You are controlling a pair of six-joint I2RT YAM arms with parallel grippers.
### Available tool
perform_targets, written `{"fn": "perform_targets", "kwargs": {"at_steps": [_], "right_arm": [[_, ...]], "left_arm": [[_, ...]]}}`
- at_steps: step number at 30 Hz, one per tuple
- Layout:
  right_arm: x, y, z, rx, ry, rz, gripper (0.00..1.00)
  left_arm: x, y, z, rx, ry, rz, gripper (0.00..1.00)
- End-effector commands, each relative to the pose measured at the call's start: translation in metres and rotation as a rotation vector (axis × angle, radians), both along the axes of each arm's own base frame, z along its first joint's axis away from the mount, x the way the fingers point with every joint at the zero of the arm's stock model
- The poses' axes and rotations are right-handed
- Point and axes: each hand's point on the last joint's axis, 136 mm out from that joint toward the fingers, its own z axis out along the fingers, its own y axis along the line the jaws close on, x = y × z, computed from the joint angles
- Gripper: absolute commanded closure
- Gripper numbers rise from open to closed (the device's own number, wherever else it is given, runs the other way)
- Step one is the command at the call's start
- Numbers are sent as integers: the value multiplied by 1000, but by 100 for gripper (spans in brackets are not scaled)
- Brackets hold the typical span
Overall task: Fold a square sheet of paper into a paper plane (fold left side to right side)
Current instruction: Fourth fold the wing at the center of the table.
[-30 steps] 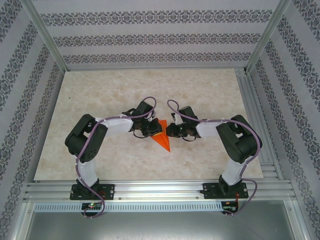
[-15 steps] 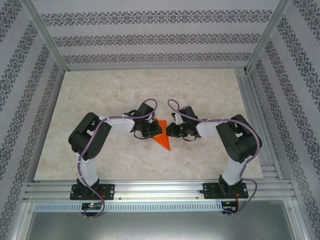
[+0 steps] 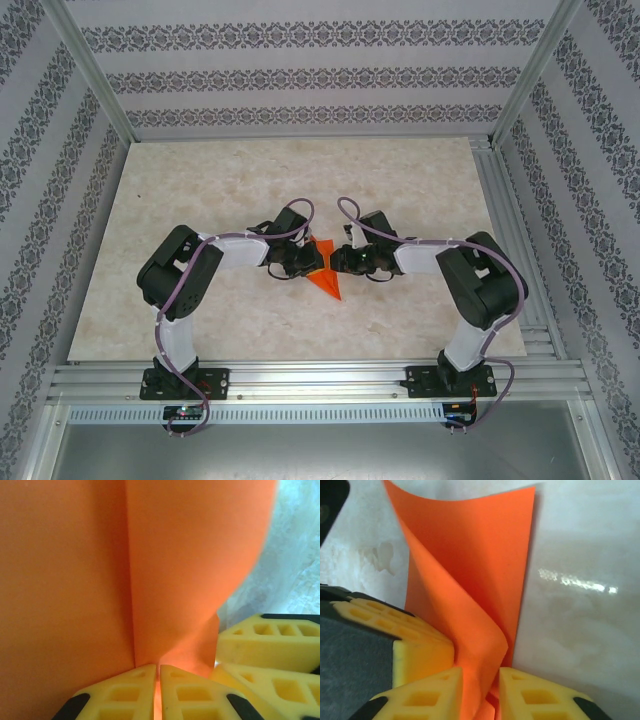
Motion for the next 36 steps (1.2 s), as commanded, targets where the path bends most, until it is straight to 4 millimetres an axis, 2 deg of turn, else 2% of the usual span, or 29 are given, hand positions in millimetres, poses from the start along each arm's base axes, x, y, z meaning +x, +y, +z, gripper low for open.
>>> {"fn": "perform_targets", "kwargs": {"at_steps": [1,5,11,17,25,31,36], "right_arm": [[2,-12,26,-44,-71,-15,70],[-14,-13,34,-28,-63,9,70],[-46,15,35,61,-29,100,73],[-54,34,32,84,-17,142,75],[-55,31,21,32,-4,153,75],[-60,17,0,-72,28,149,76],[-59,14,-4,-92,29,143,76]], "left_arm": [[-6,1,-12,14,14,-6,87],[-6,1,-11,13,14,-4,87],[-6,2,-11,13,12,-4,87],[-5,2,-10,14,11,-4,87],[-6,2,-11,17,12,-5,87],[-6,2,-11,17,14,-7,87],[-6,2,-11,19,12,-7,87]]}}
